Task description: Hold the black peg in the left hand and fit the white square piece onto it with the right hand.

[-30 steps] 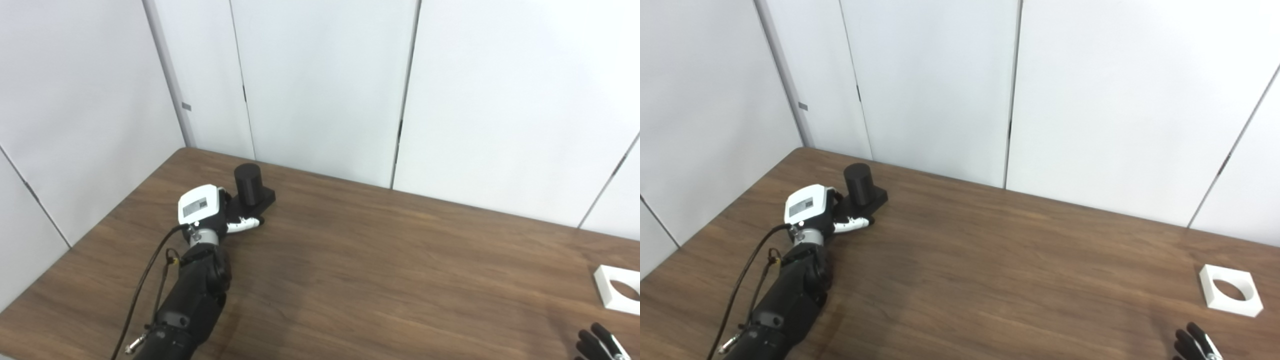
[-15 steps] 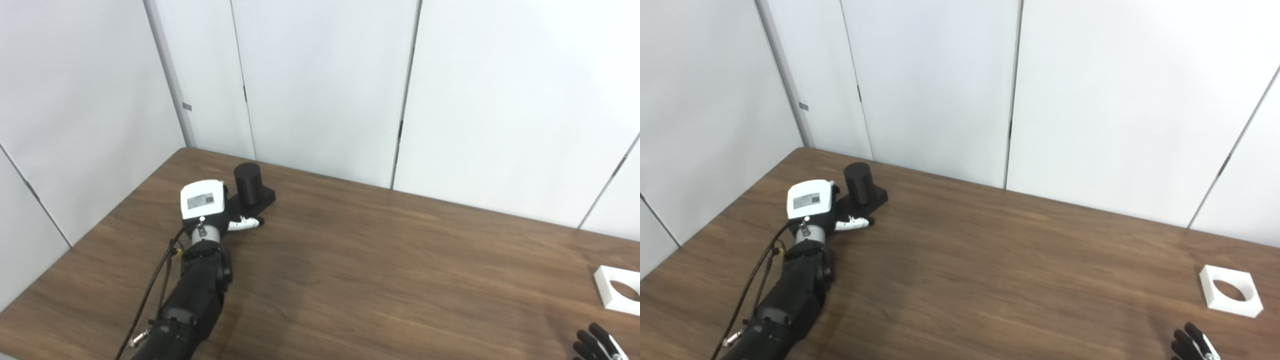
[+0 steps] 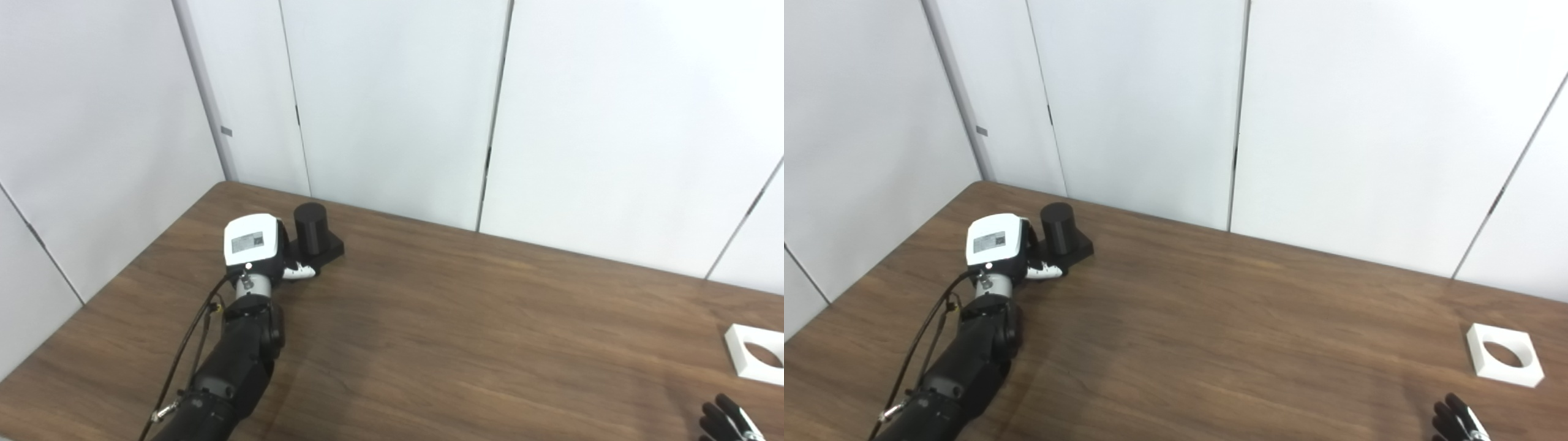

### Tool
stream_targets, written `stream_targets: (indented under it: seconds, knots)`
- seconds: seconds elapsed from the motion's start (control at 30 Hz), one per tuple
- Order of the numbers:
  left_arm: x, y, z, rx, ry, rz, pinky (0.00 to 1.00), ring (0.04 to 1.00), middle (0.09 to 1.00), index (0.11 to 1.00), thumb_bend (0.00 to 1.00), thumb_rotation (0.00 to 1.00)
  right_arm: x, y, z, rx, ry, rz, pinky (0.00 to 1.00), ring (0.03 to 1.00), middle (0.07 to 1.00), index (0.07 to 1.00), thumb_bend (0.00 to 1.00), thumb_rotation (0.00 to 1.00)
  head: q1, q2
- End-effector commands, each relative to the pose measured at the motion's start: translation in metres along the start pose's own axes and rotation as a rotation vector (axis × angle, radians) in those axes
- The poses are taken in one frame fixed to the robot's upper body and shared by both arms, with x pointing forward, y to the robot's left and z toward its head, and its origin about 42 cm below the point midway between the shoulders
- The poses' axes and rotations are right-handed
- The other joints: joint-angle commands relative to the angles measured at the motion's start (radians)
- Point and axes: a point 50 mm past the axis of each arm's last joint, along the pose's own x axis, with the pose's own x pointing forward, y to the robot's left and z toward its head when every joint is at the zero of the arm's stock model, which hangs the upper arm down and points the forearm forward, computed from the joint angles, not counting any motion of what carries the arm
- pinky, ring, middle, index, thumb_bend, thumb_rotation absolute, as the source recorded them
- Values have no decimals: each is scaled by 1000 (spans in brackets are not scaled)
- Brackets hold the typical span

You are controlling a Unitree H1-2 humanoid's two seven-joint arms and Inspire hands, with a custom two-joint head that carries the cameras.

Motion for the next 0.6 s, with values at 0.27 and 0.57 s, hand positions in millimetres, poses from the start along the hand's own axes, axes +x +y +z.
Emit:
stream_targets:
  seconds: [0.27, 0.57]
  knots:
    - [10, 19, -5, -15, -9, 46, 797, 781, 697, 483, 520, 53, -1, 9, 12, 52, -55, -3, 887, 888, 886, 908, 546, 1000, -3, 4]
    - [-3, 28, -3, -217, -74, 18, 740, 779, 698, 485, 518, 50, -1, 11, 14, 37, -58, -5, 877, 876, 883, 917, 522, 1000, -15, 9]
